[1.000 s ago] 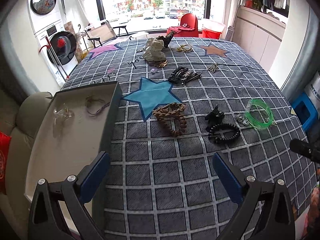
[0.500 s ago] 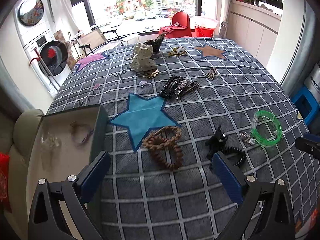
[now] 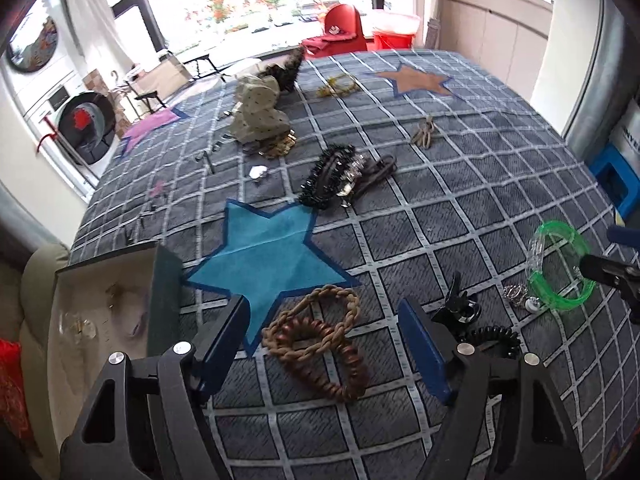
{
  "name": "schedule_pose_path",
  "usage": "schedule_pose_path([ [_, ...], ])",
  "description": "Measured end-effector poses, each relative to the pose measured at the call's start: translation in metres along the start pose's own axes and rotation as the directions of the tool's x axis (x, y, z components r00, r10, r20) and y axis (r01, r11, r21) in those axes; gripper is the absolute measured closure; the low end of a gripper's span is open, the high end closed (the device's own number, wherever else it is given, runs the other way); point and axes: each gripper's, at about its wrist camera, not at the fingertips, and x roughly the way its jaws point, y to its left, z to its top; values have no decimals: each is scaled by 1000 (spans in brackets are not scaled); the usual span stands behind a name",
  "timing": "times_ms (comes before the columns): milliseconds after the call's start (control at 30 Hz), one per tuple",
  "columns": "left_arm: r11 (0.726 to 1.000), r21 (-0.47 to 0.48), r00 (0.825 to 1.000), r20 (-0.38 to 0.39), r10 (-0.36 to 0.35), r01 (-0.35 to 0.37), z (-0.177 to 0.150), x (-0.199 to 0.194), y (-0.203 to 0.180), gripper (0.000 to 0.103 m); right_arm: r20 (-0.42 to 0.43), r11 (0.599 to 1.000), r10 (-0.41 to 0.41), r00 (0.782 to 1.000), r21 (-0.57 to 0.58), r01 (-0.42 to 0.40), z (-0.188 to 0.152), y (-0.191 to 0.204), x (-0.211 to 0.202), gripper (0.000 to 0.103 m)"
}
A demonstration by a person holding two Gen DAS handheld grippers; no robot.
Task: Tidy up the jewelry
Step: 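Grasp the brown bead bracelet with the left tool while the right tool grasps the green bangle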
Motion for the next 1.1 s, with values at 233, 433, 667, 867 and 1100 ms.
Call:
schedule_pose_path([
  [233,999,39,999,-45,-27,28,4,15,-6,37,-69,998,-57,996,-46,54,10,6,25,23],
  [433,997,60,997,-65,-46,50,4,22,-9,67,-62,994,-84,995,-77,79,16,13,29,40],
  [667,997,51,998,-39,-53,54,5,19,-9,90,-49,993,-69,996,-98,64,16,23,28,71],
  [867,998,-9,997,38,-64,64,7,-4,5,94,-24,995,-56,998,-87,54,15,26,25,94],
  [1100,996,-25,990,111,-87,91,2,-39,12,94,36,999,-7,999,-43,9,13,21,0,94],
])
